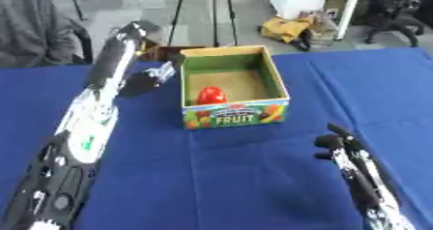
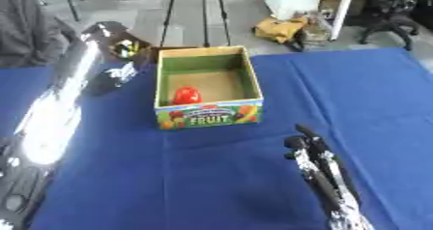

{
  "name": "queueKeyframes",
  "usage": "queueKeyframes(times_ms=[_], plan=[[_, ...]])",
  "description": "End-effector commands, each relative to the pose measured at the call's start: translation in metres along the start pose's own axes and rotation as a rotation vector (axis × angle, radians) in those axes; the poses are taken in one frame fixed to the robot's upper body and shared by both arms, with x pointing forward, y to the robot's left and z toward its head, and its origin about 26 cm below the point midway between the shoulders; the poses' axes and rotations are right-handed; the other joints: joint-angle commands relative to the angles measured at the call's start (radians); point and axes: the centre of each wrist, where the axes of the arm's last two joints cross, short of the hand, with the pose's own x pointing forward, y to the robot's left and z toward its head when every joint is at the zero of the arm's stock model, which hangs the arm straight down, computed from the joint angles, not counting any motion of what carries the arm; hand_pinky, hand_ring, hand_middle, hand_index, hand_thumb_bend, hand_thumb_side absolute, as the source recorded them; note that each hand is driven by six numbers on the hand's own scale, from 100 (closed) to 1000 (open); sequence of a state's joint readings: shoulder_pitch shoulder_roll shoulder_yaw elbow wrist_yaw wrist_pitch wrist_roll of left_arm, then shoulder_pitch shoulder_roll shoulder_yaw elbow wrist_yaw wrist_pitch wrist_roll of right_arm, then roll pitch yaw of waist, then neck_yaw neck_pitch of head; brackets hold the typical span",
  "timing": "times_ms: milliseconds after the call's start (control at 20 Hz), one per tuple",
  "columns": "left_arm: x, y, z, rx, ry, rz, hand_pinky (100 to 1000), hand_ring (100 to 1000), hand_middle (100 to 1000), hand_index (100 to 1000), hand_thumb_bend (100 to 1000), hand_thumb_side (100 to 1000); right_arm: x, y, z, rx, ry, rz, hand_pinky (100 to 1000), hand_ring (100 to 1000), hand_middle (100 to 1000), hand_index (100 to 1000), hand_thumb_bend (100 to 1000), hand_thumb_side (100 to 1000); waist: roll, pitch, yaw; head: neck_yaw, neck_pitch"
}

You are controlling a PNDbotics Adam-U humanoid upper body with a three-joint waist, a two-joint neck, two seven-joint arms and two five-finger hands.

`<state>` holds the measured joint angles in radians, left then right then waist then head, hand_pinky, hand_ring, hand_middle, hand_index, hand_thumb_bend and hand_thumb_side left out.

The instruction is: Pick up objects on the table and place them in the box.

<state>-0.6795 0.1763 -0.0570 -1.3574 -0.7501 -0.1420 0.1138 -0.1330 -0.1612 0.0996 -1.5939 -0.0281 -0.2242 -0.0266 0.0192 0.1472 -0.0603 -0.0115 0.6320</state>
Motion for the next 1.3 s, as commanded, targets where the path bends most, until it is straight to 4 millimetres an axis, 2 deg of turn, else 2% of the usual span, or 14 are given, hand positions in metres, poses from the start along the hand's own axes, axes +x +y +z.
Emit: queueKeyframes(times_ms=[50,150,350,500,750,800,950,1300], plan=[[0.010,0.015,0.008,0.055,-0.033,0.037,678,806,828,864,557,909,0.005,-0.001,-0.004,-0.002,-0.022,-0.002,683,769,681,917,116,662,-0.002,-0.016,0.006,-0.001,0.007],[0.010,0.017,0.023,0.056,-0.010,0.079,669,798,822,864,555,923,0.005,-0.001,-0.004,-0.004,-0.022,-0.002,683,769,681,918,115,661,-0.001,-0.017,0.013,0.003,0.013],[0.007,0.041,0.046,0.082,0.059,0.491,653,785,812,858,561,943,0.006,-0.001,-0.005,-0.005,-0.025,-0.002,683,769,681,918,116,662,0.000,-0.016,0.021,0.003,0.023],[0.002,0.047,0.058,0.081,0.088,0.640,650,781,810,859,568,962,0.007,-0.002,-0.006,-0.007,-0.030,-0.004,683,768,681,918,116,662,0.000,-0.015,0.024,0.004,0.022],[0.000,0.049,0.063,0.080,0.096,0.686,650,781,810,859,568,962,0.008,-0.002,-0.006,-0.012,-0.033,-0.006,683,768,681,918,116,662,-0.001,-0.015,0.023,0.003,0.022],[0.000,0.046,0.064,0.075,0.104,0.694,644,773,802,858,580,1000,0.008,-0.002,-0.007,-0.011,-0.035,-0.006,683,768,681,918,119,663,-0.002,-0.013,0.023,0.004,0.019],[-0.002,0.036,0.073,0.048,0.127,0.746,643,772,801,859,585,1000,0.008,-0.001,-0.006,-0.004,-0.034,-0.006,683,769,681,918,121,663,-0.004,-0.012,0.025,0.006,0.020],[-0.004,0.033,0.079,0.025,0.132,0.786,643,772,799,859,584,1000,0.009,-0.001,-0.007,0.004,-0.040,-0.006,684,769,681,918,123,665,-0.003,-0.008,0.028,0.007,0.017]])
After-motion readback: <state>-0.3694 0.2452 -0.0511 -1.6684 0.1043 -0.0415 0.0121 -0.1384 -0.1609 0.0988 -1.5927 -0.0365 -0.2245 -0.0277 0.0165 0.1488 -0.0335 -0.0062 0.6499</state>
